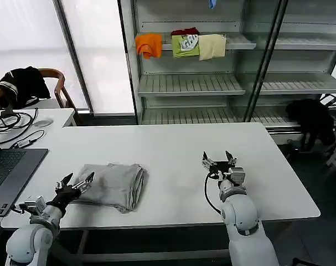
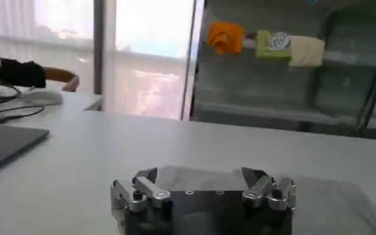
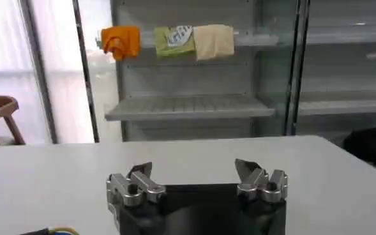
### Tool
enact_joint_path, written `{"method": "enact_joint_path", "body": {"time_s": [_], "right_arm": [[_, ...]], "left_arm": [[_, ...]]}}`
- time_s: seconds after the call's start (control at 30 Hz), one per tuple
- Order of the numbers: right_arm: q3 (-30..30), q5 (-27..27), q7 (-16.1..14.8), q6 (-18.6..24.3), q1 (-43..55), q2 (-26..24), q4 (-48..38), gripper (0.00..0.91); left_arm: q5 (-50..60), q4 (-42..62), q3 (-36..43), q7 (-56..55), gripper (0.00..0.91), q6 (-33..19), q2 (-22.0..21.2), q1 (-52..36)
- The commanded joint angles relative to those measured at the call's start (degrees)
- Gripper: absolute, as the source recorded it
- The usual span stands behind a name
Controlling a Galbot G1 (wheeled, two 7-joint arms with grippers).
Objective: Fold and organize the clothes.
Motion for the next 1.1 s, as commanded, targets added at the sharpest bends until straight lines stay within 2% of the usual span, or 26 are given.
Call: {"method": "enact_joint_path", "body": {"time_s": [0.03,0.23,0.33,0.37,0.4,0.5,0.57,0.6,0.67,0.9,1.1], "right_arm": [[-0.3,-0.2,0.1,-0.1,-0.3,0.3,1.0,0.907],[-0.3,-1.1,-1.0,0.6,-1.0,0.0,1.1,0.907],[-0.6,-2.0,-2.1,0.9,-1.8,-0.1,1.8,0.907],[-0.6,-2.2,-2.2,1.0,-2.0,0.0,1.9,0.907],[-0.7,-2.4,-2.3,1.1,-2.0,0.0,2.0,0.907],[-0.6,-2.5,-2.3,1.1,-2.0,0.0,2.1,0.907],[-0.6,-2.5,-2.2,1.1,-2.1,0.0,2.1,0.907],[-0.6,-2.5,-2.1,1.0,-2.2,0.0,2.1,0.907],[-0.5,-2.5,-2.1,1.1,-2.4,0.0,2.1,0.907],[-0.5,-2.6,-1.7,1.0,-2.4,0.2,2.5,0.907],[-0.5,-2.8,-1.4,0.9,-2.4,0.0,2.7,0.907]], "left_arm": [[2.7,7.2,-2.2,1.1,0.907,-1.6,1.1,-1.4],[1.9,8.7,-2.2,1.4,0.907,-1.5,1.3,-2.1],[1.7,8.8,-1.7,1.7,0.836,-1.4,0.8,-2.0],[1.6,8.7,-1.5,1.8,0.725,-1.3,0.6,-1.9],[1.9,8.6,-1.3,2.0,0.665,-1.3,0.3,-1.7],[2.8,8.1,-0.8,2.6,0.595,-1.2,-0.1,-1.4],[3.6,7.7,-0.5,3.0,0.464,-1.2,-0.2,-1.2],[4.0,7.5,-0.4,2.9,0.222,-0.9,-0.3,-1.1],[4.6,7.1,-0.2,2.9,0.01,-0.1,-0.4,-1.1],[3.6,6.1,0.2,3.7,0.01,2.1,-0.6,-0.8],[1.0,6.6,0.4,2.0,0.0,1.1,-0.9,-1.0]]}}
